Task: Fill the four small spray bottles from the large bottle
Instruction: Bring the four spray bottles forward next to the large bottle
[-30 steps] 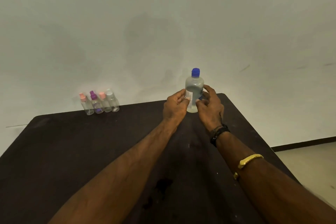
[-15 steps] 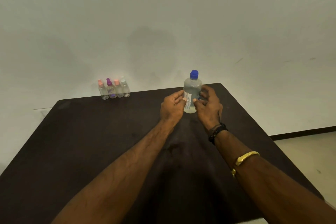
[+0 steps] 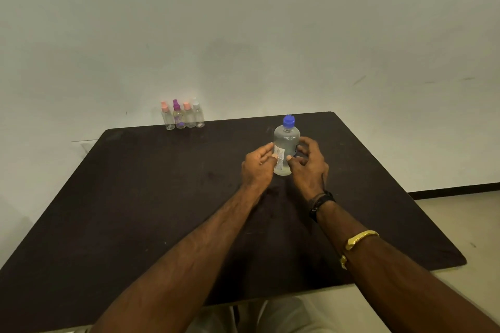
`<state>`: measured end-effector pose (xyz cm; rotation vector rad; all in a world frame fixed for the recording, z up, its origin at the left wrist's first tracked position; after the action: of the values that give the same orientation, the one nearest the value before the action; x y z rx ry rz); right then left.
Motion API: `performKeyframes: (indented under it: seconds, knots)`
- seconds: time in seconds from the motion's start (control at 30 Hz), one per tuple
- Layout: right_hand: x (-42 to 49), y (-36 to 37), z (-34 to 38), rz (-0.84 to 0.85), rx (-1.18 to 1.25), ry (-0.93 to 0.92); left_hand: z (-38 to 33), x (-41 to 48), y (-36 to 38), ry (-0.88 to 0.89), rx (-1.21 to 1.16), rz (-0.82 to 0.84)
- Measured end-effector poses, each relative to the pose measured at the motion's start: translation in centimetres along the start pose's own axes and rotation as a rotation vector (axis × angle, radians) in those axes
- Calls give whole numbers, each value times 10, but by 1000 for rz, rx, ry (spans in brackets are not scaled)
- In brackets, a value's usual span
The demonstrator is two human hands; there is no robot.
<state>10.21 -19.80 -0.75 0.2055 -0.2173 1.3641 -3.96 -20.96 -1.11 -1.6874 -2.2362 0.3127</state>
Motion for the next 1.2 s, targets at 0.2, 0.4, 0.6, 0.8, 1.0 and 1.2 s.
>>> performKeyframes:
  seconds: [0.2,0.4,0.6,0.8,1.0,1.2]
  knots:
    - [-7,0,-12,9,6,24,12,-7,0,-29,-4,40]
    - [-11,0,-17,16,4,27,22,-11,3,-65,-33,58]
    - [-11,1,-16,28,-19,36,21,-14,3,-81,-80,79]
    - [-14,2,-19,19,-66,21,17,-18,4,-220,-242,104]
    - [-12,3,-7,15,-196,-19,6,-20,-9,-156,-118,37]
    - [-15,13,16,17,-366,-218,-8,-16,-37,30,137,-65]
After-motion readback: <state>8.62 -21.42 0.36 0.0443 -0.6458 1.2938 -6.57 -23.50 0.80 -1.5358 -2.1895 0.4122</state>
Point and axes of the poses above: each hand's wrist, its own x-axis towards the middle knuckle, its own y-axis out of the palm, z = x × y, the point moved 4 cm from there along x, towards the middle knuckle, and after that the axes turned 14 degrees about x, right-handed, at the moved point
